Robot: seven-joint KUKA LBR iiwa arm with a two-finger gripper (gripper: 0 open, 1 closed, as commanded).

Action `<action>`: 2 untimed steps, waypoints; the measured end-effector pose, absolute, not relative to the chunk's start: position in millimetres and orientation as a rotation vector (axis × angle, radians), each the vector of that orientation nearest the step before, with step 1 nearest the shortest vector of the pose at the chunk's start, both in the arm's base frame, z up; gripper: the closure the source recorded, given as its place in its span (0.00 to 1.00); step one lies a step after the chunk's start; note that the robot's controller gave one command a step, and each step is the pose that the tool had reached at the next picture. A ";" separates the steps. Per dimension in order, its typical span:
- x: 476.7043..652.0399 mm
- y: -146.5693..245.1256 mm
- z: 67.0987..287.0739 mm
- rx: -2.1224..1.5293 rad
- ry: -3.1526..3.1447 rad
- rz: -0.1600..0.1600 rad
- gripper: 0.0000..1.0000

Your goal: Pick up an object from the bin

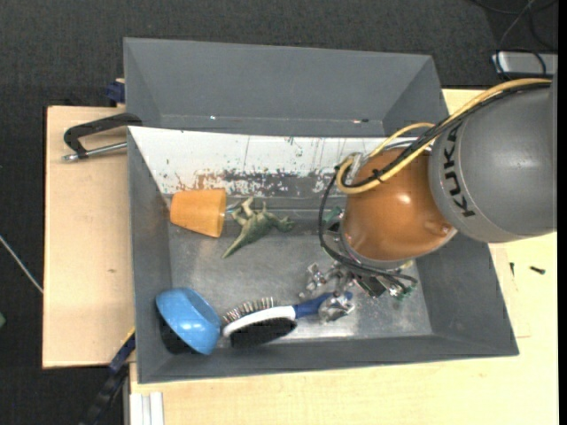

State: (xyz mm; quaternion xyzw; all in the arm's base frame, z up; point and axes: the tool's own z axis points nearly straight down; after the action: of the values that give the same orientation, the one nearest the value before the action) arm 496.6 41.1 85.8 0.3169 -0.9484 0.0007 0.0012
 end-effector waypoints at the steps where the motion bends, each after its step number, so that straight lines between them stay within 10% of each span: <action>1: 497.6 44.2 85.6 1.001 -2.978 -0.001 0.00; 2: 497.5 43.6 85.6 0.999 -2.978 0.000 1.00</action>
Offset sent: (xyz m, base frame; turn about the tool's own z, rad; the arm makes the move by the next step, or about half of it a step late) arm 0.0000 0.0000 0.0000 0.0000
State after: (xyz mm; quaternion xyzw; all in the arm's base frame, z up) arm 497.5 43.6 85.6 0.3181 -0.9481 -0.0001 0.0001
